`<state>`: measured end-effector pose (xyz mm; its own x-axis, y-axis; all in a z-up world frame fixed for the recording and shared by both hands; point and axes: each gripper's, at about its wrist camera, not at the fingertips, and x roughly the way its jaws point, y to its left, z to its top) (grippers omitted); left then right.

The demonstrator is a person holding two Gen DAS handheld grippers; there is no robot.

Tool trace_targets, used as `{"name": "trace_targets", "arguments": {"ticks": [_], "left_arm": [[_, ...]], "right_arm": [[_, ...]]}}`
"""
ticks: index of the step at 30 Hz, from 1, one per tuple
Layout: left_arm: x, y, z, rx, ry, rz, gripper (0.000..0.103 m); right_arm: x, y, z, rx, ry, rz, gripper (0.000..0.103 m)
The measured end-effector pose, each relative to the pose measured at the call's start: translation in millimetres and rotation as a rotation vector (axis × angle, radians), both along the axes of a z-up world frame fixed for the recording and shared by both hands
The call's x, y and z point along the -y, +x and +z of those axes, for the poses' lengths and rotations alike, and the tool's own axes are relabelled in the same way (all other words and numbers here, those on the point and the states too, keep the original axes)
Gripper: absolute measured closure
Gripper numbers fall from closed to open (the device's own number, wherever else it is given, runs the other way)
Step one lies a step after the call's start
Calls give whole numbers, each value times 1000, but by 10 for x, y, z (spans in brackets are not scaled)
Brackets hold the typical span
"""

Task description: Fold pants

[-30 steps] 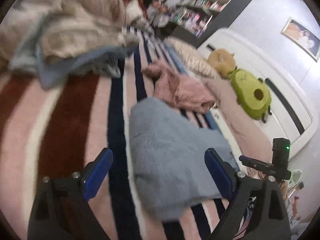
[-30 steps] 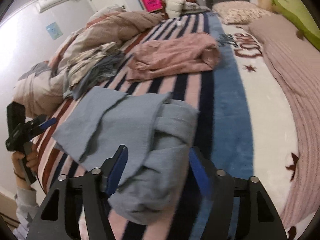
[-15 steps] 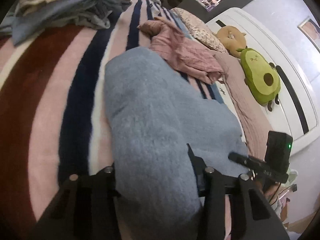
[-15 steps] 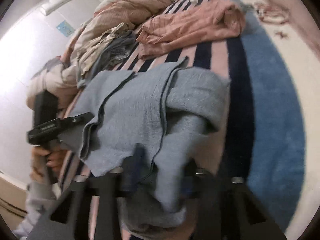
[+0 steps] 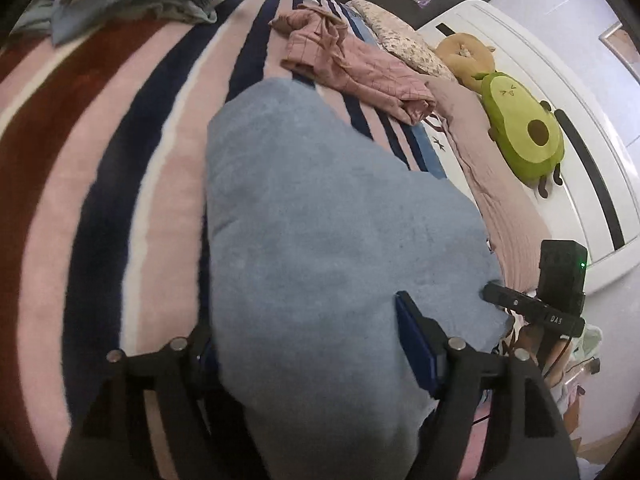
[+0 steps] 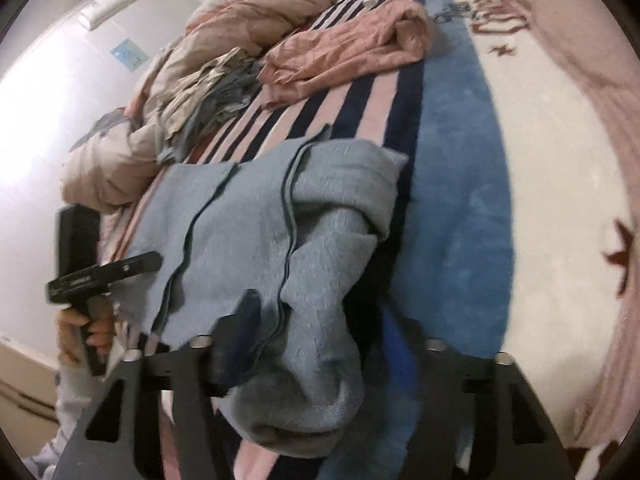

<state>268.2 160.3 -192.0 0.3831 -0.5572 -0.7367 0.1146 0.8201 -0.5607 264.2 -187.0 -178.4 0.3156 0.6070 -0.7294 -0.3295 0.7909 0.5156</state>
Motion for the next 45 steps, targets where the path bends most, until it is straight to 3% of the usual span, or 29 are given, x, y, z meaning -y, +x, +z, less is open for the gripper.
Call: {"name": "trace_targets", "arguments": {"ticks": [2,4,5,6,9,12,16,20,25,27,30,35,37,40,41,45], "left_arm": [[42,13,-20,5,-14,-8,32],[127,21,-32,5,-14,-21,40],[164,15,-33,3,-6,-23,49],[199,10,-14,7,27,-20,56],[257,-16,149,60,120,-38,65],[291,68,430,133,150,-39,74],[385,467,943,215,179,-25,74],[432,1121,1381,277,180,16,74],[506,2038,1602,323,198,48,74],[537,2373,1580,325,188,66,74],[568,2820,1320,267,174,85,74],[708,3197,811,239,280,51,72],[685,3284,592,206,286,64,70],[631,3310,428,204,311,74,59],[615,3304,402,200,306,78,56],[598,3271,389,187,296,103,46]], "right_arm": [[3,39,-64,-32,55,22,43],[-67,86,-127,-59,91,51,43],[-149,109,-170,-69,94,74,49],[-244,113,-197,-60,73,86,64],[-424,55,-132,1,-1,81,86],[-454,41,113,74,12,81,90],[-454,294,619,155,2,77,90],[-431,870,1145,241,-32,37,90],[-357,1845,1565,294,-60,-43,90],[-365,2245,1606,297,-81,-69,90],[-352,2676,1496,293,-130,-92,89],[-245,3260,877,207,-168,-119,89],[-227,3388,632,178,-180,-122,86],[-194,3477,400,176,-182,-128,78],[-173,3484,357,176,-177,-133,71],[-128,3466,308,171,-160,-143,68]]}}
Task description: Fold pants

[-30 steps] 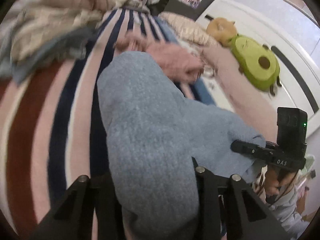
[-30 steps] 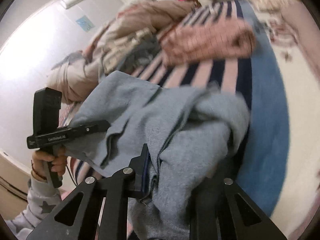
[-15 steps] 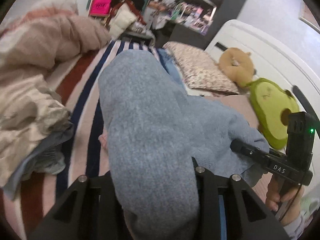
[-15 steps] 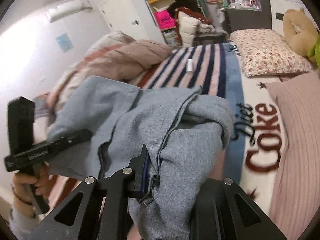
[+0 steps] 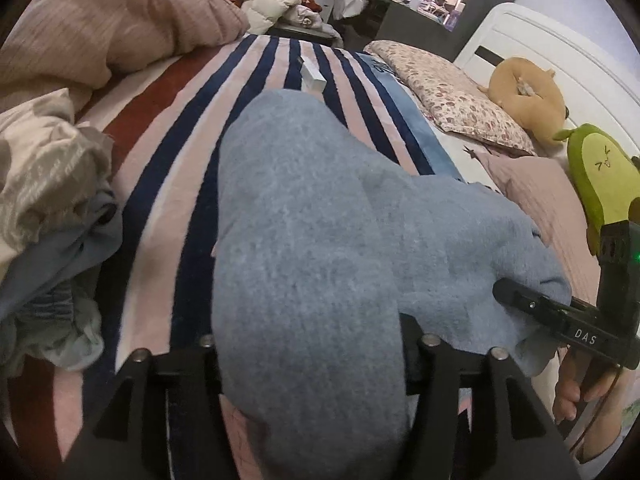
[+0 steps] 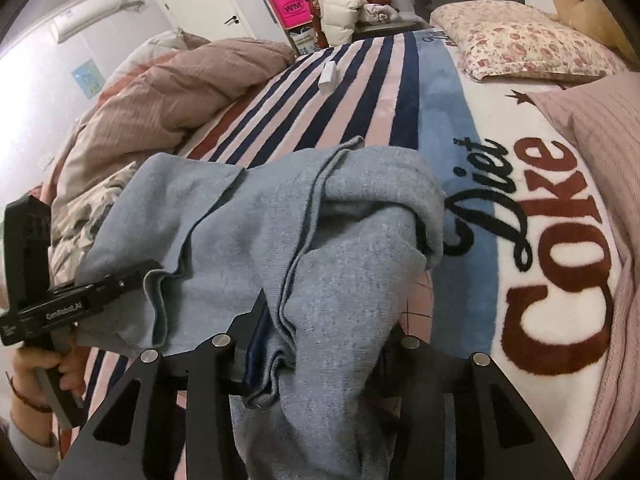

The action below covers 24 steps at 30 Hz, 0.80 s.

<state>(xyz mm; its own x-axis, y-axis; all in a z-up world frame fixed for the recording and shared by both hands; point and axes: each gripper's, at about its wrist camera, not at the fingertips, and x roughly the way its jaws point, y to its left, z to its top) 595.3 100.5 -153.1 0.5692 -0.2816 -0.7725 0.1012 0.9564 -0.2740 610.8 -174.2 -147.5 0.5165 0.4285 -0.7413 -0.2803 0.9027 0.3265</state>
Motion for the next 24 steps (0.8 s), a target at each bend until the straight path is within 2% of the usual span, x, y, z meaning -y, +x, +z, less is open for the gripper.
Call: {"name": "trace_targets", "arguments": {"ticks": [10,16,20,24], "left_arm": [[16,-320,198,-1,81,19,41],[40,-705,375,38,124,19,33],[82,-1149,535,105,131,21,25],[212,-1786,763,230,199,11,24]], "right_arm": [[72,-288,199,-6,-57,-56,57],[194,-650,330,33,-66,-103,41],[251,-996,367,48,-50,-124,39],[176,-1527,489,118,-83,-99,31]]}}
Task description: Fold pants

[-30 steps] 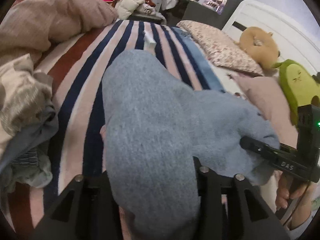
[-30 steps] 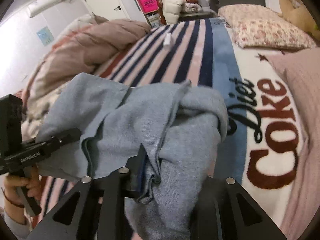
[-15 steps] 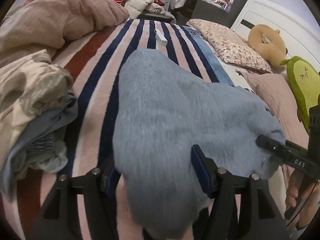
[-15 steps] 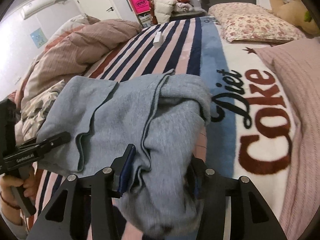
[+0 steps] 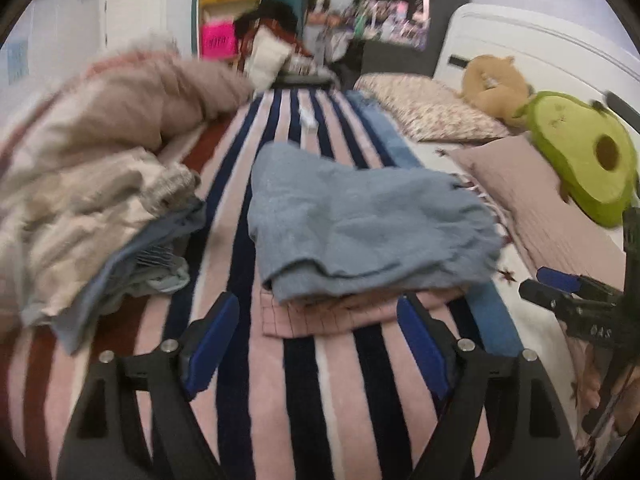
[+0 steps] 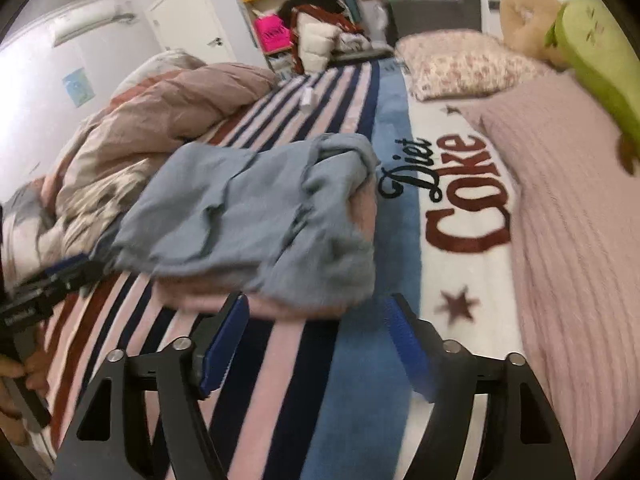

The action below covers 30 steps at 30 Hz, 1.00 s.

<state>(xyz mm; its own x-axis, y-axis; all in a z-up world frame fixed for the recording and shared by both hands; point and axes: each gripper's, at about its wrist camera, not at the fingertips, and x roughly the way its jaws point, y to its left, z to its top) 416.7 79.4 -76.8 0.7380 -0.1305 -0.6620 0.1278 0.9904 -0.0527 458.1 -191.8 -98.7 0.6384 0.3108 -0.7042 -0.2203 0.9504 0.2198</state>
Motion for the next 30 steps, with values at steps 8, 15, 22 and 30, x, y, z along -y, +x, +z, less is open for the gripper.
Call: {"name": "trace_targets", "arguments": {"ticks": [8,15,22,30], "left_arm": [[171,-1656,376,298,39,55,6],[165,-2634,429,428,-7,113,1],[133,-2978,462,447,-17,114,1],[142,-3070,452,447,-15,118,1]], "right_arm": [[-134,-1686,475,279,9,86,5],[-244,-2927,693,480,-68,48,0],[-255,-3366,753,527,-87,25,0],[-228,-3551,820,540,-78,16,0]]}}
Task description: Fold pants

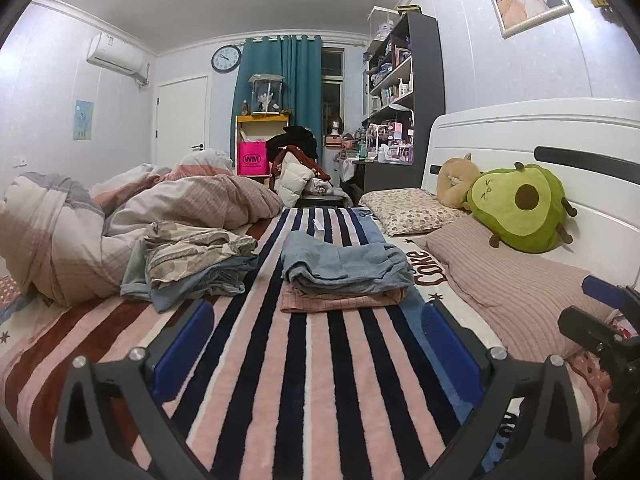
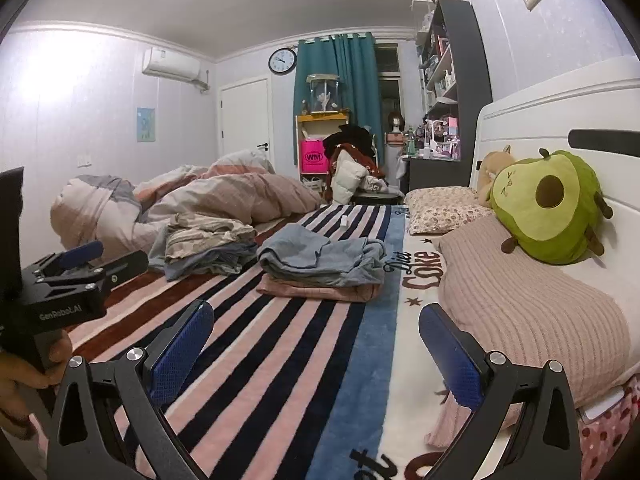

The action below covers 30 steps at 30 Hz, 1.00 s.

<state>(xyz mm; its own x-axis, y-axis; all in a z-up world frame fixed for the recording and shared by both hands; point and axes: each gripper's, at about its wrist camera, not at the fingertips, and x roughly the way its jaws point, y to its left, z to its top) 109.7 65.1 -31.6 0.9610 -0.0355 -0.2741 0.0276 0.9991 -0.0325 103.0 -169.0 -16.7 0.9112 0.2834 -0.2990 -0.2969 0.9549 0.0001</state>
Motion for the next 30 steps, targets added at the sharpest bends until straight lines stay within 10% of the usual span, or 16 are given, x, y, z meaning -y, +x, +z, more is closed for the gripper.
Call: {"name": "trace_targets", "arguments": {"ticks": [30], "left_arm": [[19,-28,21,9,-4,6,1]], "right_arm": [[-43,-154,12,2,-12,14,0]]}}
